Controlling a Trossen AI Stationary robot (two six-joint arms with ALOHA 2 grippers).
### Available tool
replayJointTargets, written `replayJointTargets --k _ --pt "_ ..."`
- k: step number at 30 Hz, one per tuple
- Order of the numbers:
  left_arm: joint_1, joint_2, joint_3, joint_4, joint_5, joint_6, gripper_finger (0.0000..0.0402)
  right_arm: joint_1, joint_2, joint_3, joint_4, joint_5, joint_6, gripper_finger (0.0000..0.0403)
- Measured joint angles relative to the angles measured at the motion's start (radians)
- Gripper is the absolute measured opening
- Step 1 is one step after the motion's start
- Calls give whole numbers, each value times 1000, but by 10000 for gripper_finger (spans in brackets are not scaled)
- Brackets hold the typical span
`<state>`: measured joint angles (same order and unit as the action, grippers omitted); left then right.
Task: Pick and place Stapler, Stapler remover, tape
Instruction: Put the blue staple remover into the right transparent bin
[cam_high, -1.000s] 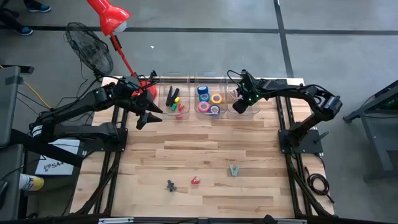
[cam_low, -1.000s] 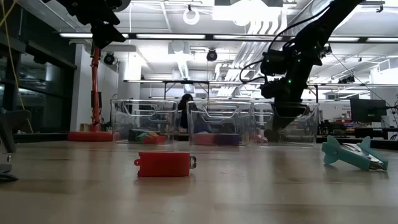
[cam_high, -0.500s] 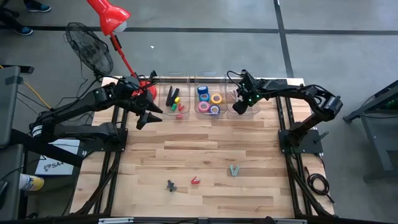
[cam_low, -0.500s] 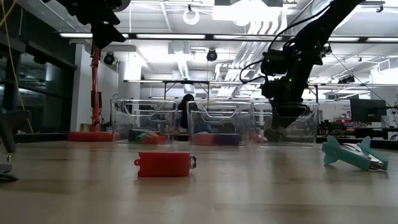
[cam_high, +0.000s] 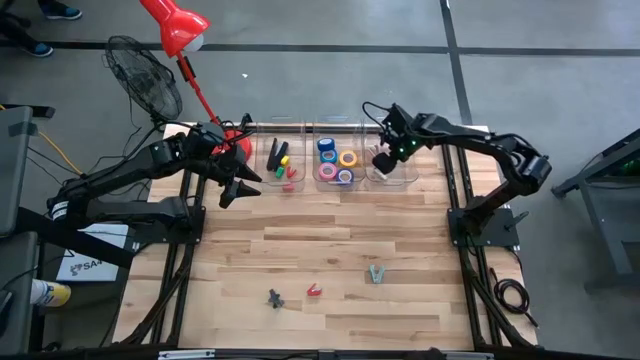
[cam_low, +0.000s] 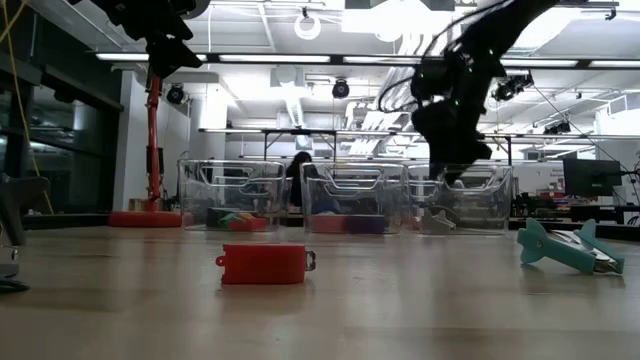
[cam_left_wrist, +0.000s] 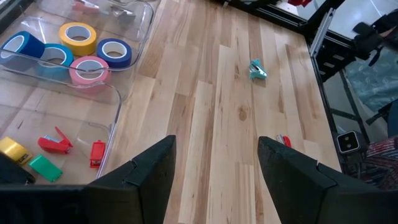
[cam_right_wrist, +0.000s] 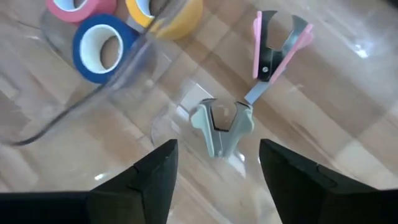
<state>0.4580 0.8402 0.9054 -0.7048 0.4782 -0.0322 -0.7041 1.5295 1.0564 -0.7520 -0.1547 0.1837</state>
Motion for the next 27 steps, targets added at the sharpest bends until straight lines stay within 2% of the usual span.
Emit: replayJointTargets --k 5,12,17,27 --pt "0 0 0 0 0 0 223 58 0 134 -185 76 79 218" --pt "0 0 0 0 0 0 223 186 0 262 -331 123 304 218" --pt "0 0 0 0 0 0 223 329 0 270 -338 152 489 218" --pt "0 0 0 0 0 0 223 655 0 270 -358 337 954 218"
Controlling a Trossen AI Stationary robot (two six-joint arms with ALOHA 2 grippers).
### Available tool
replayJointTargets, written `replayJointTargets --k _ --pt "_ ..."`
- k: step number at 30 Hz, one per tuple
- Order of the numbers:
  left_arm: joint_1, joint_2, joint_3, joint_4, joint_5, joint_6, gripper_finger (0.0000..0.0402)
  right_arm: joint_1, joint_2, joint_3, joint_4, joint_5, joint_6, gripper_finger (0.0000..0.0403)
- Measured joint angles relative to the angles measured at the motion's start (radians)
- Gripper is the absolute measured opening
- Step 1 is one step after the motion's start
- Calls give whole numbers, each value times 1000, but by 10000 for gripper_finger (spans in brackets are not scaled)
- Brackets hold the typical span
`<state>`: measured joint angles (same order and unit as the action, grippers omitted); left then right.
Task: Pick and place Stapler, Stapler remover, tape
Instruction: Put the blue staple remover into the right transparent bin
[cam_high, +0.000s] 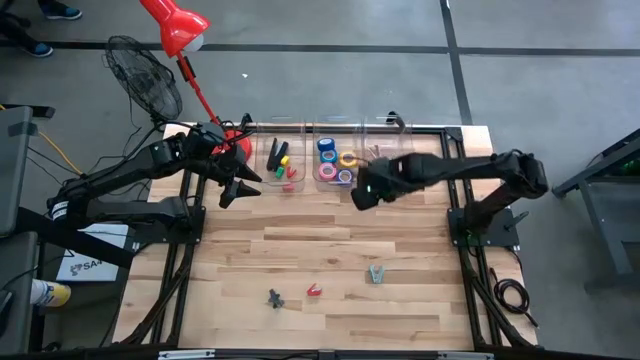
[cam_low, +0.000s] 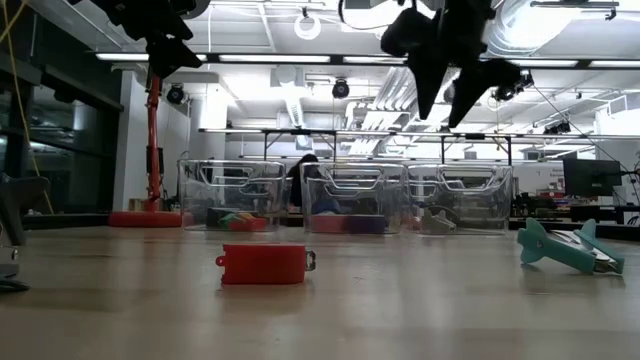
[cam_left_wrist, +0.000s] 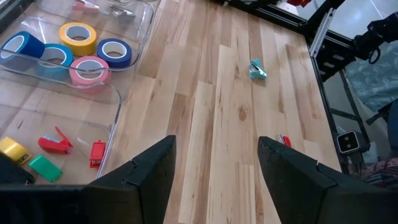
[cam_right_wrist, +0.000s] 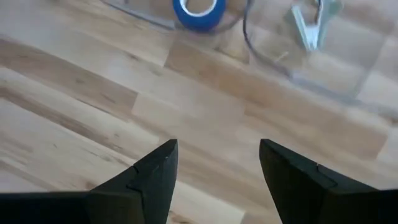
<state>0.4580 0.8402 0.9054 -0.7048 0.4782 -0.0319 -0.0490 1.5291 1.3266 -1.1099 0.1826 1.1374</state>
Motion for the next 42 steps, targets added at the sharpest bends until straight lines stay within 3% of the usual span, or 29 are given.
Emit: replayJointTargets --k 7,11,23,31,42 --pt "0 0 0 0 0 0 223 204 18 0 -72 122 428 218" --pt "0 0 0 0 0 0 223 283 59 0 -107 94 609 218" --pt "0 0 0 0 0 0 223 412 237 0 -55 -115 801 256" --pt "0 0 0 0 0 0 223 478 321 0 142 -151 881 285" --pt "0 0 0 0 0 0 223 477 412 0 151 -195 903 287"
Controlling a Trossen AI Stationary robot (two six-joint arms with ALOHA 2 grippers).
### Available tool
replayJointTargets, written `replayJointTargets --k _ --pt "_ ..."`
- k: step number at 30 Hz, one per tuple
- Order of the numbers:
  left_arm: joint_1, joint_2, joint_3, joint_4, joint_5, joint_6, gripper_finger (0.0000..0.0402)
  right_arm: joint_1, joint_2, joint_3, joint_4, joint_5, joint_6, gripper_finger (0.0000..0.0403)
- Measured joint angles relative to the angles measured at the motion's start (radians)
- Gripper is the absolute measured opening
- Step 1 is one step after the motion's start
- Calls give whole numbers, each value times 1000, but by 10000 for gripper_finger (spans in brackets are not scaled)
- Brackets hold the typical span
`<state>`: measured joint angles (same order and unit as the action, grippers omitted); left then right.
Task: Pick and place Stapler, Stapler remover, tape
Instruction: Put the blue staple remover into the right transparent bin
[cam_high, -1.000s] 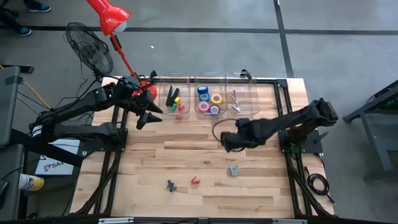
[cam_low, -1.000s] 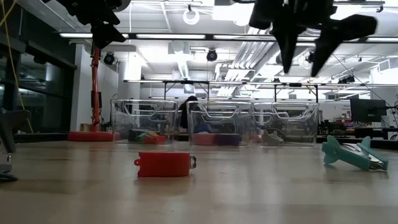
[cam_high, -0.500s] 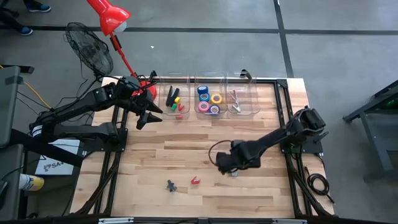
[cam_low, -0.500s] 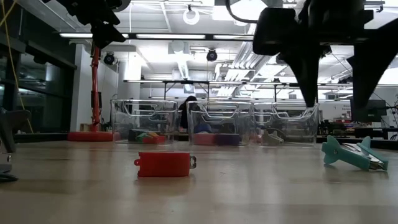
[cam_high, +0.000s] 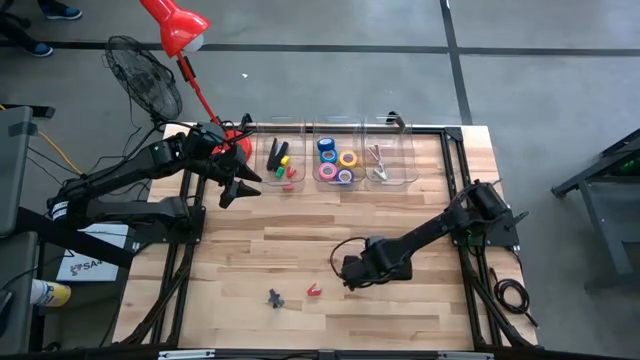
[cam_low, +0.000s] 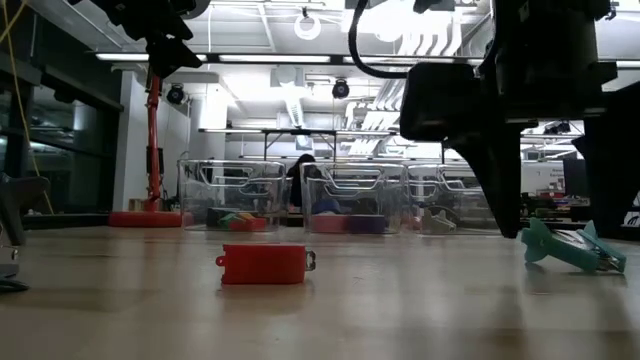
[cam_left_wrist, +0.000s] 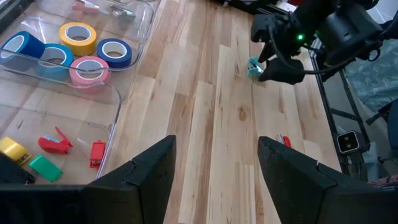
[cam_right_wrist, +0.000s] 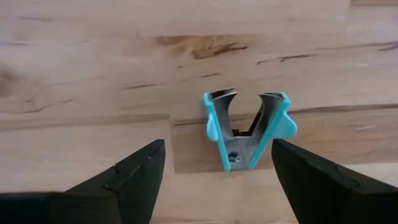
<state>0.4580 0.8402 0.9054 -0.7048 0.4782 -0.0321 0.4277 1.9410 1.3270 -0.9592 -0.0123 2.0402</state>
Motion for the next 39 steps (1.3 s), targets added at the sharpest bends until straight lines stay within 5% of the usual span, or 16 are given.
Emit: replayJointTargets --k 14,23,39 --pt "0 0 0 0 0 0 223 13 0 0 13 -109 -26 287" --pt "0 0 0 0 0 0 223 6 0 -2 -65 -16 -8 287" --pt "0 0 0 0 0 0 223 -42 -6 -109 54 -49 -114 287"
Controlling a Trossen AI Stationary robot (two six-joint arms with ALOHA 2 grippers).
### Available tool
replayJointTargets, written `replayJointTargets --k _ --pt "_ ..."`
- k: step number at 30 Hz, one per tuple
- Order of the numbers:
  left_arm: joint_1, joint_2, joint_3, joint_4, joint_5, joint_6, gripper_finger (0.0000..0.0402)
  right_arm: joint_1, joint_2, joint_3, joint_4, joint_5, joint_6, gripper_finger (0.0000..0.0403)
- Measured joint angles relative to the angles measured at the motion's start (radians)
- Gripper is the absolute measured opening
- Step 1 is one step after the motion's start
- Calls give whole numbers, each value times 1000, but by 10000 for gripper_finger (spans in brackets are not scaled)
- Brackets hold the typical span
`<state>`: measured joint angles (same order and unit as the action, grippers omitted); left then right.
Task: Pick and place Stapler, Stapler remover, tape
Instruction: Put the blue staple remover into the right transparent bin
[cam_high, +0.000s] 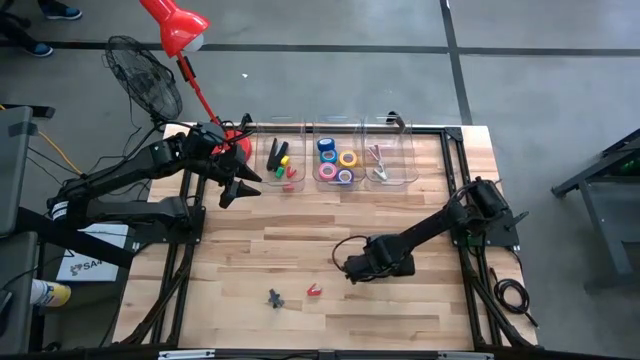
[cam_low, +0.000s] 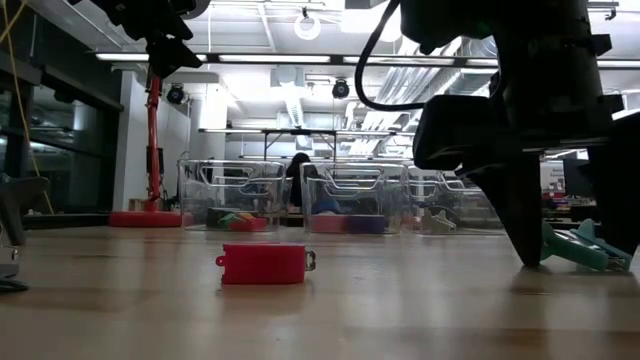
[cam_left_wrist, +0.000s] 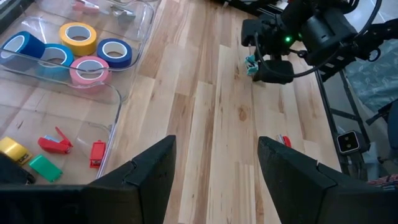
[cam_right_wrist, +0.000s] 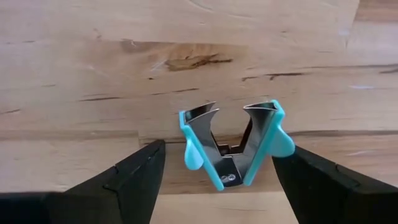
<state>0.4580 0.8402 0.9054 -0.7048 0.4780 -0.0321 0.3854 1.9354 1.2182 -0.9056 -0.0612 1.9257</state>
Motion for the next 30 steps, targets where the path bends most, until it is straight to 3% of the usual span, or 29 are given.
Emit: replayJointTargets --k 12,30 --pt "0 0 0 0 0 0 223 -24 2 -2 -9 15 -85 277" --pt "0 0 0 0 0 0 223 -32 4 -4 13 27 -225 147"
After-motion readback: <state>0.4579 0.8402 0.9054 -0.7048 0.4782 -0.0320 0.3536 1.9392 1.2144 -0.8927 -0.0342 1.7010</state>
